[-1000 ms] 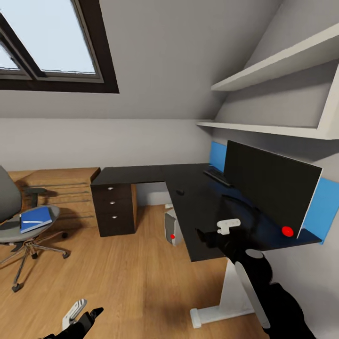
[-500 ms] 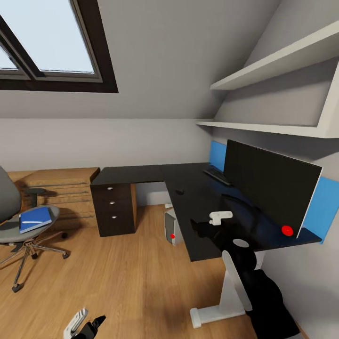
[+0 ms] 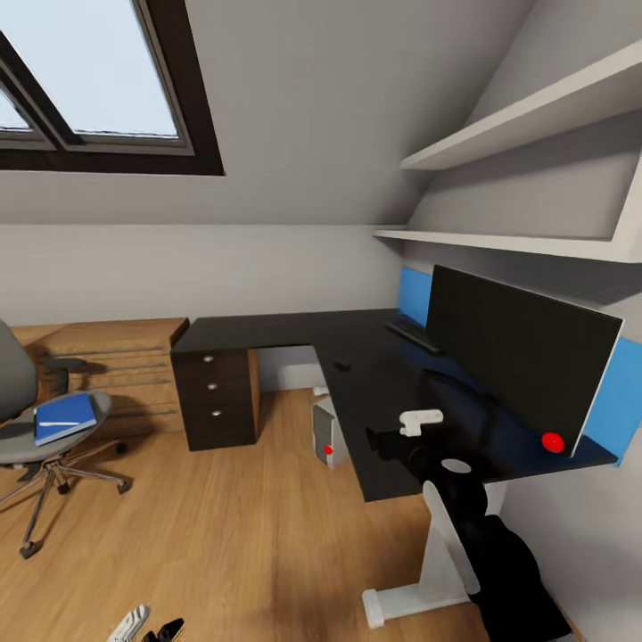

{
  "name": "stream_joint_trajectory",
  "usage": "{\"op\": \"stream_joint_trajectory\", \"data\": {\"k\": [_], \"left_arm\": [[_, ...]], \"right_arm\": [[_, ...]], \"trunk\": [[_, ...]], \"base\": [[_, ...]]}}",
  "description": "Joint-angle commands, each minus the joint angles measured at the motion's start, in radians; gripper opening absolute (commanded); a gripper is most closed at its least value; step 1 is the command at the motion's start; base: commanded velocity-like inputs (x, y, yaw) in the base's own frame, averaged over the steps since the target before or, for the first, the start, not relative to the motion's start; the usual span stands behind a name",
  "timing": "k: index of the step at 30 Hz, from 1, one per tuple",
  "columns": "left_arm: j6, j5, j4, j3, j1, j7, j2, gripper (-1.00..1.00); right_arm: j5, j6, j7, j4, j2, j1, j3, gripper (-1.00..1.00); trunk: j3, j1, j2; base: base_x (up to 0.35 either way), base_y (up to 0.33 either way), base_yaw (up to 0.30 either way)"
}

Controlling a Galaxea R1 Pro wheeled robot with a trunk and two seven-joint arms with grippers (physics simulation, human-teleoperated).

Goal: In the bedroom, organize the workspace by keeping the computer under the desk, ensuring the monitor is on the desk, placing the keyboard on the desk next to the monitor, placing the mouse on the desk next to the keyboard, moving the folder from the swivel chair onto the desk next to the mouse, stacking the notebook on top of the folder with the pen on top of the notebook, and positioning the swivel chair next to the desk.

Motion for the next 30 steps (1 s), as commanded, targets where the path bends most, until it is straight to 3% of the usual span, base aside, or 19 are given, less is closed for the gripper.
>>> {"op": "stream_joint_trajectory", "data": {"k": [1,3,4,5,9,30], "left_arm": [[0.008,0.004,0.003,-0.002,-0.006,-0.006,0.007,1.00],[0.019,-0.001,0.006,0.000,-0.018,-0.018,0.018,1.00],[0.144,-0.002,0.006,0.001,-0.159,-0.031,0.052,1.00],[0.150,-0.003,0.007,0.001,-0.166,-0.033,0.054,1.00],[0.153,-0.003,0.008,0.001,-0.168,-0.033,0.053,1.00],[0.153,-0.002,0.008,0.000,-0.168,-0.033,0.053,1.00]], "right_arm": [[-0.009,0.010,-0.002,-0.007,-0.006,0.005,0.001,1.00],[-0.007,0.021,0.009,-0.018,-0.017,0.016,0.002,1.00],[-0.006,0.037,0.107,-0.122,-0.051,0.096,0.002,1.00],[-0.006,0.038,0.110,-0.127,-0.052,0.098,0.003,1.00],[-0.004,0.038,0.109,-0.128,-0.053,0.099,0.022,1.00],[-0.002,0.036,0.105,-0.127,-0.053,0.099,0.027,1.00]], "trunk": [[-0.001,0.000,-0.001],[-0.001,0.000,-0.001],[-0.001,0.000,-0.001],[-0.001,0.000,-0.001],[-0.001,0.000,-0.001],[-0.001,0.000,-0.001]], "base": [[0.257,0.108,0.000],[0.291,0.121,0.000],[0.299,0.125,0.000],[0.307,0.129,0.000],[0.304,0.154,0.000],[0.207,0.269,0.000]]}}
